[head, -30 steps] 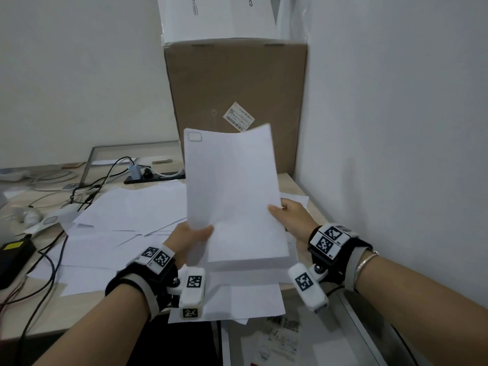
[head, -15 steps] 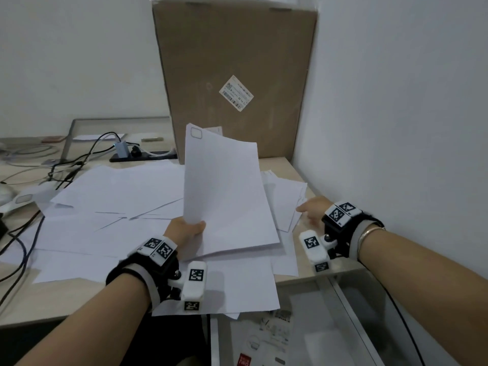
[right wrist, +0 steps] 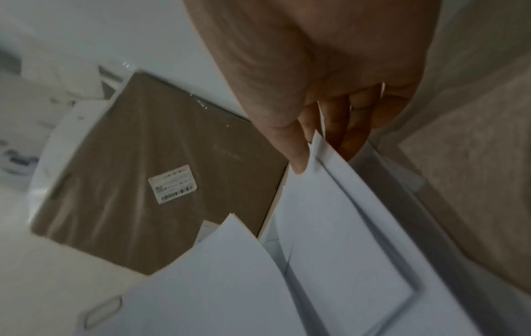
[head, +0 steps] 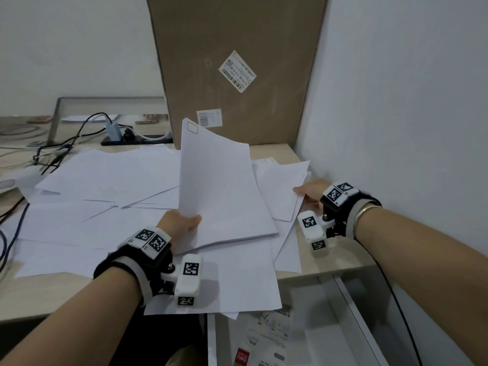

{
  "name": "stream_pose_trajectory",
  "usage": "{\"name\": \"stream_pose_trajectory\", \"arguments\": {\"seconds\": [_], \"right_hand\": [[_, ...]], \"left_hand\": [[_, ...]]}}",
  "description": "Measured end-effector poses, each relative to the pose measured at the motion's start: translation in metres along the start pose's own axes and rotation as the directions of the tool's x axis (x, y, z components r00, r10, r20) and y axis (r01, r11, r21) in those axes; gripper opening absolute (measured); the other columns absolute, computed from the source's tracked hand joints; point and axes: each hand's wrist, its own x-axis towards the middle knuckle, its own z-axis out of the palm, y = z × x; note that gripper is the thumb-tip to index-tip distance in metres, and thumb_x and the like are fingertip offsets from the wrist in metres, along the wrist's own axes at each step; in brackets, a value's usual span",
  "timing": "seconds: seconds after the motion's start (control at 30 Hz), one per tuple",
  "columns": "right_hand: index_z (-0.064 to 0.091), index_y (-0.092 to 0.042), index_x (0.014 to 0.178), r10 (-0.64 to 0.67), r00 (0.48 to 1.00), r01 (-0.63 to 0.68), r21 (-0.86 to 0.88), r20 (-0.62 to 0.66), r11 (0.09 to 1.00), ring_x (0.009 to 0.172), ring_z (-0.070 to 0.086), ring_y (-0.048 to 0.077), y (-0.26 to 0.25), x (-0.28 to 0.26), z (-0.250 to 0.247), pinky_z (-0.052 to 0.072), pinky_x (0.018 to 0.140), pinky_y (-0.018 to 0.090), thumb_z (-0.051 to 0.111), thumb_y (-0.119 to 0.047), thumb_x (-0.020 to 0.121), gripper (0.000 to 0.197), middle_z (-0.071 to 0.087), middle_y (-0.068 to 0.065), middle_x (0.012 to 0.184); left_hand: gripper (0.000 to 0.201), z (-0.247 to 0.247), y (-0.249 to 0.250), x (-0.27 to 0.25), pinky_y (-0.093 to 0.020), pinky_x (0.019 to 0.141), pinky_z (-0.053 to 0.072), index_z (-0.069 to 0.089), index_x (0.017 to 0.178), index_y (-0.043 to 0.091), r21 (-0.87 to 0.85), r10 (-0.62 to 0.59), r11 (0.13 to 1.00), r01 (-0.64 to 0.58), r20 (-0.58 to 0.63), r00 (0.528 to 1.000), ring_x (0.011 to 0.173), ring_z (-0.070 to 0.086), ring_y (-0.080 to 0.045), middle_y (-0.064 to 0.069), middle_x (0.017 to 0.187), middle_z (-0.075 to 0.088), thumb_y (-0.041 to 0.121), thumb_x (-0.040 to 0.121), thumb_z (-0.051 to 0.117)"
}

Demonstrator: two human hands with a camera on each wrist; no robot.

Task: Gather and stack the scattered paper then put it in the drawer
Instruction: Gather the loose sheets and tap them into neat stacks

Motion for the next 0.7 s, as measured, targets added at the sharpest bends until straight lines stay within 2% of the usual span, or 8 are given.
{"name": "stream_pose_trajectory", "arguments": {"seconds": [0.07,0.1,0.23,0.3,0.37,0.47,0.6,0.7], "right_hand": [[0.066,-0.001,0.098,-0.052,0.999,0.051,-0.109,-0.004,0.993,0.090,0.069,0.035,0.003,0.010,-0.001,0.055,0.086,0.048,0.072,-0.027,0.080,0.032,0.071,0.016,0.097],[0.067,-0.002,0.095,-0.061,0.998,0.059,-0.144,-0.006,0.988,0.089,0.069,0.033,0.005,0.011,-0.001,0.056,0.085,0.045,0.072,-0.028,0.080,0.030,0.072,0.014,0.094],[0.066,-0.007,0.103,-0.140,0.990,0.127,-0.284,-0.026,0.950,0.080,0.065,0.024,-0.001,-0.018,-0.002,0.046,0.064,0.028,0.066,-0.029,0.087,0.028,0.068,0.007,0.083],[0.063,-0.005,0.105,-0.143,0.989,0.130,-0.246,-0.039,0.960,0.058,0.062,0.012,0.000,-0.024,-0.005,0.041,0.049,0.018,0.062,-0.023,0.091,0.022,0.062,0.005,0.076],[0.061,-0.004,0.103,-0.146,0.986,0.127,-0.203,-0.082,0.971,0.039,0.056,0.006,0.006,-0.029,-0.011,0.037,0.038,0.015,0.059,-0.019,0.093,0.018,0.059,0.001,0.067],[0.063,-0.001,0.106,-0.153,0.979,0.137,-0.119,-0.135,0.983,0.045,0.057,0.009,0.022,-0.033,-0.022,0.037,0.037,0.016,0.059,-0.016,0.093,0.021,0.061,-0.003,0.056],[0.065,0.002,0.103,-0.178,0.958,0.184,0.006,-0.224,0.983,0.056,0.057,0.011,0.040,-0.042,-0.031,0.040,0.040,0.017,0.055,-0.011,0.094,0.020,0.060,0.000,0.067],[0.060,-0.006,0.097,-0.195,0.929,0.234,0.093,-0.314,0.968,0.055,0.054,0.008,0.037,-0.053,-0.034,0.041,0.046,0.018,0.051,-0.011,0.095,0.011,0.058,0.000,0.066]], "left_hand": [[0.044,0.000,-0.002,0.001,-0.037,0.089,0.046,0.059,0.114,-0.010,0.037,0.003,0.999,-0.002,-0.018,1.000,0.106,0.061,-0.037,-0.024,0.110,0.065,0.022,0.086,0.068],[0.042,0.001,-0.002,0.001,-0.038,0.090,0.046,0.059,0.114,-0.009,0.044,0.013,0.999,-0.012,-0.023,1.000,0.106,0.061,-0.037,-0.024,0.110,0.065,0.022,0.086,0.067],[0.041,0.001,-0.002,-0.001,-0.043,0.094,0.047,0.059,0.112,-0.010,0.021,0.004,1.000,-0.003,-0.043,0.999,0.107,0.061,-0.039,-0.027,0.112,0.064,0.020,0.085,0.069],[0.042,0.000,-0.003,-0.001,-0.045,0.097,0.048,0.059,0.113,-0.009,0.002,-0.008,1.000,0.008,-0.041,0.999,0.108,0.060,-0.039,-0.027,0.113,0.064,0.020,0.085,0.069],[0.042,-0.001,-0.003,0.000,-0.047,0.099,0.047,0.059,0.114,-0.008,0.001,-0.014,1.000,0.014,-0.055,0.998,0.108,0.060,-0.039,-0.026,0.113,0.064,0.020,0.085,0.070],[0.043,-0.002,-0.004,0.000,-0.048,0.100,0.046,0.058,0.116,-0.008,-0.026,-0.029,0.999,0.027,-0.081,0.996,0.109,0.060,-0.039,-0.025,0.115,0.064,0.019,0.085,0.070],[0.044,-0.004,-0.005,-0.002,-0.050,0.098,0.048,0.059,0.116,-0.007,-0.056,-0.044,0.998,0.040,-0.081,0.996,0.109,0.061,-0.040,-0.028,0.116,0.063,0.020,0.084,0.071],[0.061,-0.006,-0.004,-0.006,-0.052,0.096,0.049,0.060,0.113,-0.003,-0.124,-0.063,0.991,0.056,-0.054,0.997,0.109,0.061,-0.039,-0.026,0.116,0.063,0.029,0.064,0.075]]}}
